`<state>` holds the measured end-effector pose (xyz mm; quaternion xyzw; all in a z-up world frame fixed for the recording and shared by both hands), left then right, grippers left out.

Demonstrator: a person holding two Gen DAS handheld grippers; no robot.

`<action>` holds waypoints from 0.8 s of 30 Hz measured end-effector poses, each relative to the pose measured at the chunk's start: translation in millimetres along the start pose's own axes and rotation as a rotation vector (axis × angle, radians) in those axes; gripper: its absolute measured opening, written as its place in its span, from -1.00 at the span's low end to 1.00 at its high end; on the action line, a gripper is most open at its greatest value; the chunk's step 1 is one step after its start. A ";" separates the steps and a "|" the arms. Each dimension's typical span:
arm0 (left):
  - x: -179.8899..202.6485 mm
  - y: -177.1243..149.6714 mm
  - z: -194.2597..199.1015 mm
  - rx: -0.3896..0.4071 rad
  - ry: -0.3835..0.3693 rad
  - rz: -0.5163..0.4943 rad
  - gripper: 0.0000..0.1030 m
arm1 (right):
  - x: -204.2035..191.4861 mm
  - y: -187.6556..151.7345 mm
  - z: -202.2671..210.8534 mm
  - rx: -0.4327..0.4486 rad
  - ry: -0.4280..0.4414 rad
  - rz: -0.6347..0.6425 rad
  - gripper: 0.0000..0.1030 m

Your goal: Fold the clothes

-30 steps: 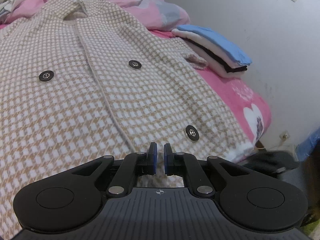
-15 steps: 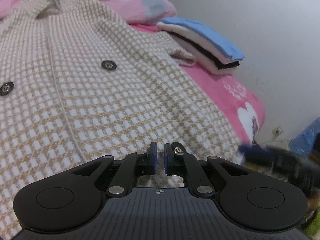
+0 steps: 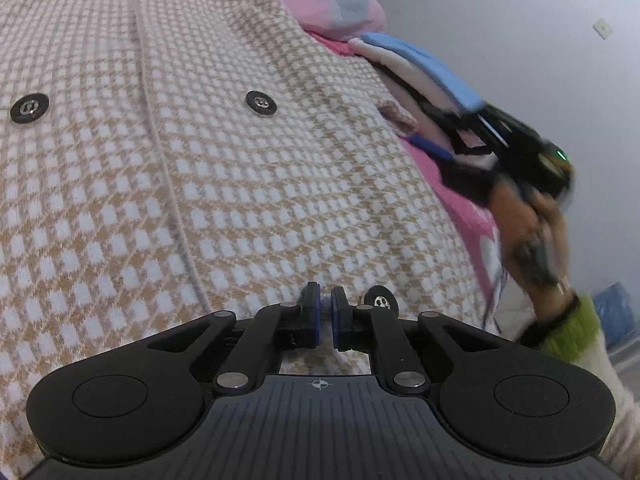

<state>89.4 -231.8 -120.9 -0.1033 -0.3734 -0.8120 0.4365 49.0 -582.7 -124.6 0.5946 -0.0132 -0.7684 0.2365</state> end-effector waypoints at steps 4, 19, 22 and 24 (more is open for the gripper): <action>0.5 -0.2 0.1 -0.001 0.005 -0.013 -0.84 | -7.4 18.6 -30.3 0.030 -0.040 0.053 -0.31; -1.1 1.0 1.2 -0.007 -0.004 -0.041 -0.85 | -137.2 61.3 -7.5 0.301 -0.162 0.597 -0.85; -2.9 0.1 2.7 -0.006 -0.010 -0.040 -0.85 | -142.3 83.9 8.6 0.361 -0.182 0.593 -0.86; -3.7 -1.2 3.8 -0.006 -0.012 -0.041 -0.85 | -134.1 100.4 18.6 0.388 -0.183 0.544 -0.86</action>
Point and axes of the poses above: each gripper's, at about its wrist camera, not at the fingertips, and z roughly against the way its jaws point, x to its right, y to its top, the point moved 5 cm from there along -z, roughly the way its jaws point, and after that the axes turned 7 degrees about y, right-handed, at the moved point
